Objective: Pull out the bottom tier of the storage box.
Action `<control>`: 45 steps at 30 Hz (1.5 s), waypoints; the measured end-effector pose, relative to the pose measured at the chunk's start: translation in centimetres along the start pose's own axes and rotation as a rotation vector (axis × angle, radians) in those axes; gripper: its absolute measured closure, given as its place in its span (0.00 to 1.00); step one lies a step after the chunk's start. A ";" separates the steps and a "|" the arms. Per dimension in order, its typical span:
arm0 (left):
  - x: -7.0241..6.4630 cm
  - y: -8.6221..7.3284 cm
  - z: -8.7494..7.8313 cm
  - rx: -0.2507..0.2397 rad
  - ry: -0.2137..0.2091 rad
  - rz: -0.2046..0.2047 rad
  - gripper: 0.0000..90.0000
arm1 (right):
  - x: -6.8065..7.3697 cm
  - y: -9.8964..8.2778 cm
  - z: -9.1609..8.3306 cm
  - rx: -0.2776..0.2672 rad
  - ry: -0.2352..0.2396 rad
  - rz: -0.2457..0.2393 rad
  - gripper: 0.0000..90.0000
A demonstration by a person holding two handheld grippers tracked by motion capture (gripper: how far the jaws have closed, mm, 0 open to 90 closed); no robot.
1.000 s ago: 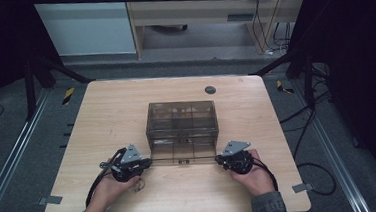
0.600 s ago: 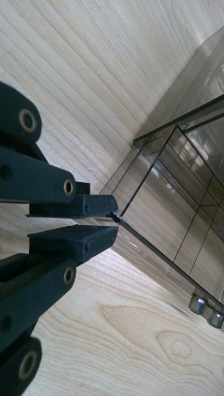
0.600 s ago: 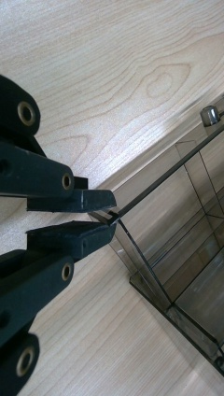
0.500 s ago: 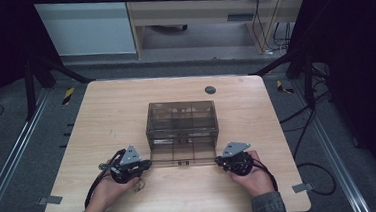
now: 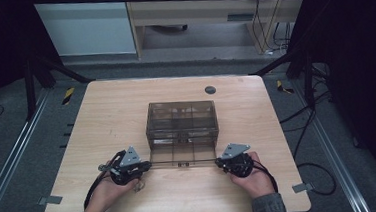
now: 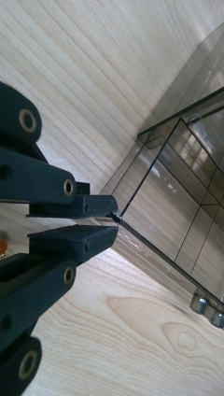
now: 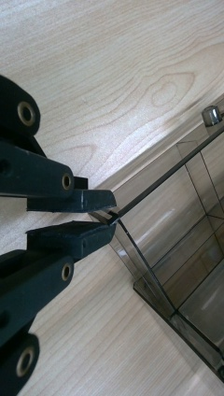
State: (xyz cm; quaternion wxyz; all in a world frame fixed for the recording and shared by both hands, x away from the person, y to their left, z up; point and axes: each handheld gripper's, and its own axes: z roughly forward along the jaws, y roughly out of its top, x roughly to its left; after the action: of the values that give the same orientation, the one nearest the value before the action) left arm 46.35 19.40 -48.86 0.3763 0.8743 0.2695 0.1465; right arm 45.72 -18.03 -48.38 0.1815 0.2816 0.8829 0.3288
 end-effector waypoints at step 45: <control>-1.8 -0.7 -0.8 0.041 -0.021 0.058 0.93 | 1.9 -0.9 -0.8 0.026 0.001 -0.023 0.93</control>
State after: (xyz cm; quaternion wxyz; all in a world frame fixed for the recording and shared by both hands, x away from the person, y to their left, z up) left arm 44.31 19.20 -48.96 0.3566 0.8907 0.2432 0.1424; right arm 43.50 -17.79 -48.71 0.1811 0.2736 0.8904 0.3155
